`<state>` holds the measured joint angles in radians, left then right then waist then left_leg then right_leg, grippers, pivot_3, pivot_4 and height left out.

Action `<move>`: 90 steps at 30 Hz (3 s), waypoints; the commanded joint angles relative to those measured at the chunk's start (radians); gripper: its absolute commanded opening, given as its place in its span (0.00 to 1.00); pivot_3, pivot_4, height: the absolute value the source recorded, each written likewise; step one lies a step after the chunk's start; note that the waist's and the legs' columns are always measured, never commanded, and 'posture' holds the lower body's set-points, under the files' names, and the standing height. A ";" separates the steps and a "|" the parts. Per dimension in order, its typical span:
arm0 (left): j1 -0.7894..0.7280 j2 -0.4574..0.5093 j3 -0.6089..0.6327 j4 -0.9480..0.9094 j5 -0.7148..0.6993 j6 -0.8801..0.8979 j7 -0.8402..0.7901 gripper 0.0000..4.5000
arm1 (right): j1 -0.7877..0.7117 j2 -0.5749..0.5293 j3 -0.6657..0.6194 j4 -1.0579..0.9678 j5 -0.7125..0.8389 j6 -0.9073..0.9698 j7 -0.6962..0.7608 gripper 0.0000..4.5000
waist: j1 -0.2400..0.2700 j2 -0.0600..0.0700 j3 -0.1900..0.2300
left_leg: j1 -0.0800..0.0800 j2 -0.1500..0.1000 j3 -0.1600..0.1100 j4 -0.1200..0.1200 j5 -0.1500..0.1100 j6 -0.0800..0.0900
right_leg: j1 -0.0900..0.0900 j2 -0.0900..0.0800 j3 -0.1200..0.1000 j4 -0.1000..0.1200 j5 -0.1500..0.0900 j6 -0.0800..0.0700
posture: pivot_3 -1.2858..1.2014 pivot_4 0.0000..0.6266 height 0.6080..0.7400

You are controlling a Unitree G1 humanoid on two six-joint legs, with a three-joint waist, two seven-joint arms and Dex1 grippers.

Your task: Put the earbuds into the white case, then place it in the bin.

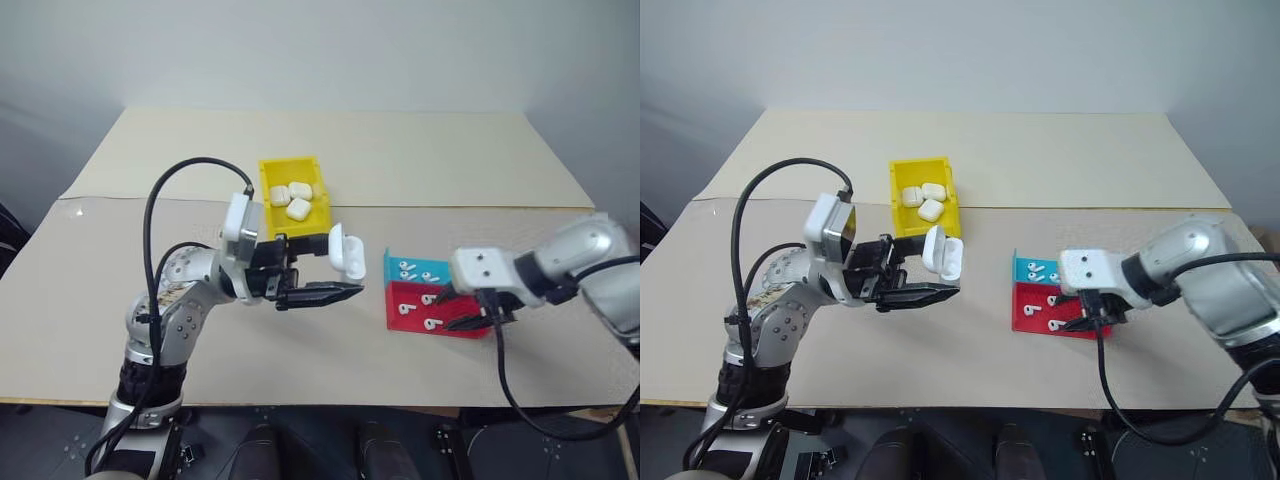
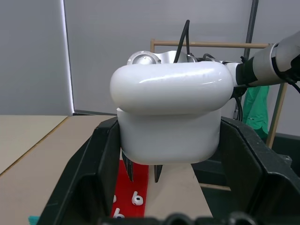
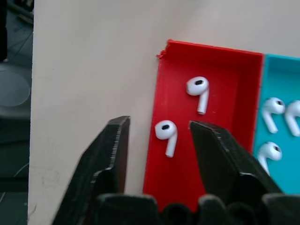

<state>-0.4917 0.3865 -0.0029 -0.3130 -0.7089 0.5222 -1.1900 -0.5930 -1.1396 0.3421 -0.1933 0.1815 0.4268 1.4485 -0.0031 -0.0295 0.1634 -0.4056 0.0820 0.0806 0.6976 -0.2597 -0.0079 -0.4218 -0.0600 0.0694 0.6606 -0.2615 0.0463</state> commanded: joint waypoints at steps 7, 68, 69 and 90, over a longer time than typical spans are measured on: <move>0.020 -0.001 -0.023 -0.005 -0.003 -0.047 0.011 0.62 | -0.006 0.041 0.021 -0.012 -0.081 0.027 -0.003 0.57 | 0.001 0.000 0.000 | 0.000 0.000 0.000 0.000 0.000 0.000 | 0.000 0.000 0.000 0.000 0.000 0.000 | 0.52 0.24 1.00; 0.025 0.066 -0.019 0.013 -0.011 -0.075 0.042 0.62 | -0.082 0.223 0.026 0.117 -0.182 0.012 -0.003 0.74 | 0.000 0.000 0.000 | 0.000 0.000 0.000 -0.001 0.000 0.000 | 0.000 0.000 0.000 -0.002 0.000 0.000 | 0.52 0.24 1.00; 0.026 0.067 -0.018 0.012 -0.012 -0.074 0.043 0.62 | -0.081 0.227 0.033 0.117 -0.189 0.016 -0.009 0.67 | 0.000 0.000 0.000 | 0.000 0.000 0.000 -0.001 0.000 0.000 | 0.000 0.000 0.000 -0.003 0.000 0.000 | 0.52 0.24 1.00; 0.062 0.089 -0.011 -0.012 -0.016 -0.074 0.059 0.62 | -0.126 0.295 0.109 0.229 -0.283 -0.004 -0.030 0.53 | 0.000 0.000 0.000 | 0.000 0.000 0.000 -0.002 0.000 0.000 | 0.000 0.000 0.000 -0.003 0.000 0.000 | 0.52 0.24 1.00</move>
<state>-0.4319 0.4691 -0.0334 -0.2817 -0.7084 0.4605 -1.1358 -0.7046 -0.8474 0.4484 0.0344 -0.0960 0.4393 1.4064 -0.0031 -0.0293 0.1634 -0.4056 0.0820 0.0811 0.6960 -0.2597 -0.0079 -0.4214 -0.0599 0.0691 0.6576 -0.2614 0.0462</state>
